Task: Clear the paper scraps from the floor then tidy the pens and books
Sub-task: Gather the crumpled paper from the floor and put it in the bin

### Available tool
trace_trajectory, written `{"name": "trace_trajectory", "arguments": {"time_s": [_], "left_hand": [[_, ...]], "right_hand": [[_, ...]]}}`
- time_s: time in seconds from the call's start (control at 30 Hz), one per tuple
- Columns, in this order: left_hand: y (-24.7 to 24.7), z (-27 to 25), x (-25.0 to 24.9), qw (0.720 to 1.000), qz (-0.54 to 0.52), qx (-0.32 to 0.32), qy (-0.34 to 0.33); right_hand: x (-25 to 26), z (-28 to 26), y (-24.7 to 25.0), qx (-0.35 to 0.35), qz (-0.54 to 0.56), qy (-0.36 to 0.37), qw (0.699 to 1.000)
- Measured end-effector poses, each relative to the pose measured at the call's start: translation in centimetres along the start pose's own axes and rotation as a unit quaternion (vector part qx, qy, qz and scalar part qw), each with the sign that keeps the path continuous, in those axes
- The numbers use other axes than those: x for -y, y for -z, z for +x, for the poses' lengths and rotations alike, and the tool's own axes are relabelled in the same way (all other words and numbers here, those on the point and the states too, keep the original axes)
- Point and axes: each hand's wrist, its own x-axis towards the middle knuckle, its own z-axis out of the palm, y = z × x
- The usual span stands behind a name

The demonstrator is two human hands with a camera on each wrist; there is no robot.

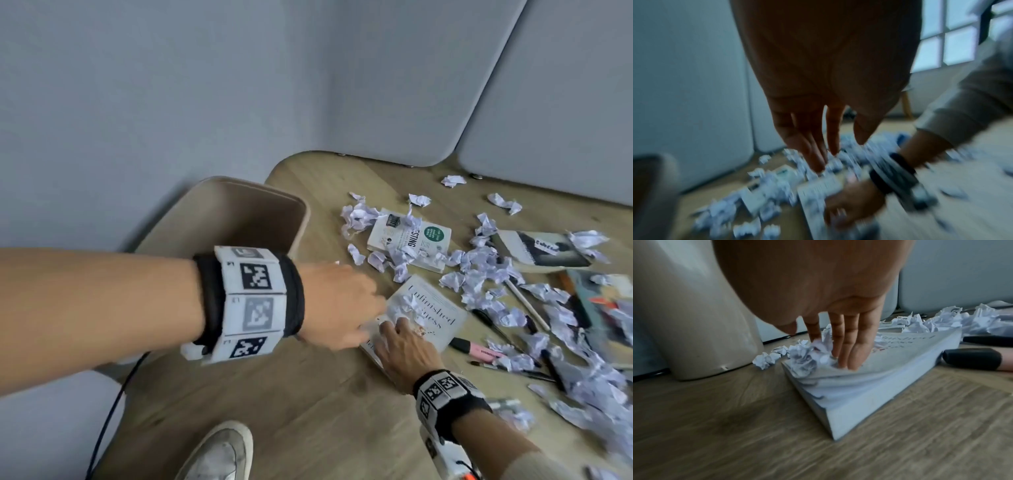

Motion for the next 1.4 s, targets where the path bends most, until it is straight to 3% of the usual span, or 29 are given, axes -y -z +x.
{"name": "trace_trajectory", "arguments": {"time_s": [0.07,0.1,0.13,0.23,0.3,0.37,0.43,0.53,0.63,0.73,0.8,0.97,1.07,1.17,1.27,1.4], "left_hand": [[-3.4,2.1,-1.1,0.985,0.024,0.170,-0.006],[-5.3,3.8,-1.6,0.979,0.019,0.201,0.020],[-7.4,4.7,-1.7,0.979,0.002,0.192,0.066],[-13.5,7.6,-1.4,0.967,-0.069,0.056,0.237],[-17.4,9.8,-1.0,0.929,-0.112,-0.021,0.351],[-20.2,11.4,-0.4,0.882,-0.170,-0.058,0.436],[-22.5,12.6,-0.1,0.854,-0.204,-0.092,0.470],[-24.3,13.3,-0.2,0.836,-0.214,-0.166,0.477],[-23.9,14.2,0.2,0.785,-0.243,-0.281,0.497],[-21.5,15.6,2.0,0.748,-0.234,-0.338,0.522],[-20.3,16.6,3.6,0.753,-0.222,-0.338,0.519],[-19.8,19.2,6.8,0.781,-0.201,-0.318,0.498],[-21.2,20.4,6.2,0.816,-0.257,-0.254,0.452],[-24.0,20.9,5.0,0.859,-0.243,-0.208,0.399],[-24.3,20.5,4.2,0.856,-0.177,-0.241,0.421],[-24.3,20.2,3.8,0.834,-0.122,-0.250,0.477]], "right_hand": [[-0.2,0.0,-0.2,-0.001,-0.018,0.065,0.998],[-0.9,-0.1,-1.0,0.000,-0.026,0.068,0.997],[-0.9,0.0,-1.4,0.028,-0.026,0.071,0.997],[-1.2,-0.4,-2.1,0.033,0.001,0.072,0.997],[-2.4,-0.4,-1.5,0.038,0.052,0.023,0.998],[-3.9,0.0,-0.6,0.041,0.077,-0.013,0.996],[-5.4,0.6,0.8,0.031,0.069,-0.026,0.997],[-7.1,2.1,3.1,0.021,-0.010,-0.008,1.000],[-7.8,4.5,3.9,-0.062,-0.047,0.014,0.997],[-7.3,6.1,1.8,-0.055,0.011,-0.104,0.993],[-6.4,6.2,-0.1,-0.042,0.024,-0.135,0.990],[-6.3,6.6,-1.6,-0.085,0.009,-0.045,0.995],[-7.6,8.1,-1.2,-0.072,0.005,-0.013,0.997],[-8.5,10.7,0.9,-0.124,0.052,-0.048,0.990],[-8.5,13.7,2.7,-0.153,0.034,-0.083,0.984],[-6.9,15.7,2.1,-0.077,-0.028,-0.107,0.991]]}}
